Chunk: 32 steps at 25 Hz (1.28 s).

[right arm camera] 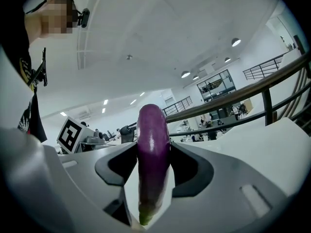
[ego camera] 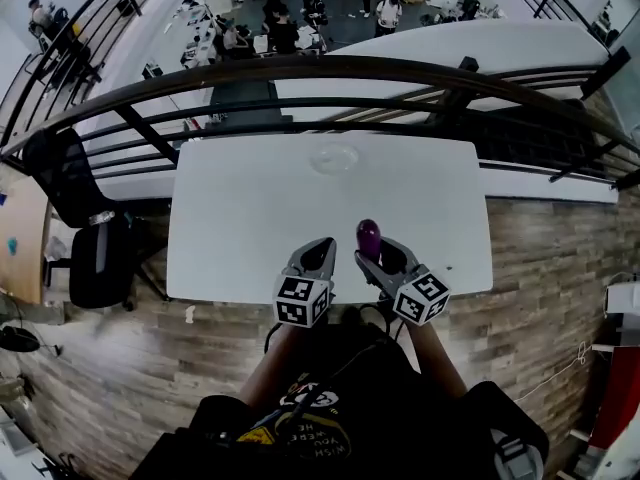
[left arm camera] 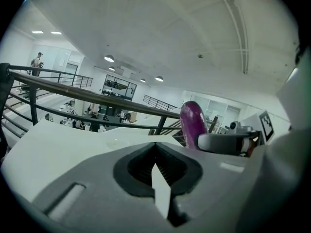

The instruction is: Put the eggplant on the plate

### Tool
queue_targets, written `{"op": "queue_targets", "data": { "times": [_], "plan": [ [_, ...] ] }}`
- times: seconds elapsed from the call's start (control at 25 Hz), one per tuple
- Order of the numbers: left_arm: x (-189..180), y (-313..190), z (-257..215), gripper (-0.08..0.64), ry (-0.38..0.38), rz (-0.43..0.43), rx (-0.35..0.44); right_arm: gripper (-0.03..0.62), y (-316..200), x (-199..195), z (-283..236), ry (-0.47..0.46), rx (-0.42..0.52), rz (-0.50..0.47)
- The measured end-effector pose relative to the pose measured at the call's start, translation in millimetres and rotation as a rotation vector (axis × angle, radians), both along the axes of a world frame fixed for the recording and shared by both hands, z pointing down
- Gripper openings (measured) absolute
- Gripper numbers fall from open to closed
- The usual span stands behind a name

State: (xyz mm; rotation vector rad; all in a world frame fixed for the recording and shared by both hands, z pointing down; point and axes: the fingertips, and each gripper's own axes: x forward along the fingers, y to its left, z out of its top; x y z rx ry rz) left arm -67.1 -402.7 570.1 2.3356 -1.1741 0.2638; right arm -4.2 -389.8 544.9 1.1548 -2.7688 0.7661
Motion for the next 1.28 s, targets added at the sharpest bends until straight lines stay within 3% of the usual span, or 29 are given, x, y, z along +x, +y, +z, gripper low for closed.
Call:
{"op": "queue_targets", "data": {
  "times": [0.32, 0.84, 1.0, 1.28],
  "plan": [
    [-30.6, -56.7, 40.0, 0.005, -0.042, 0.039, -0.055, 0.215, -57.7, -22.6, 37.8, 0.122, -0.018, -0.012],
    [-23.7, -127.9, 101.0, 0.005, -0.071, -0.067, -0.142, 0.215, -238.2, -6.8, 179.4, 0.496, -0.065, -0.251],
    [-44.1, -115.6, 112.5, 0.005, -0.071, -0.12, -0.182, 0.216, -280.6, -1.2, 236.2, 0.672, -0.101, -0.331],
    [-93.1, -97.7, 144.3, 0.005, -0.04, -0.272, -0.275, 0.216, -310.8, -28.1, 291.3, 1.004, -0.047, -0.557]
  ]
}}
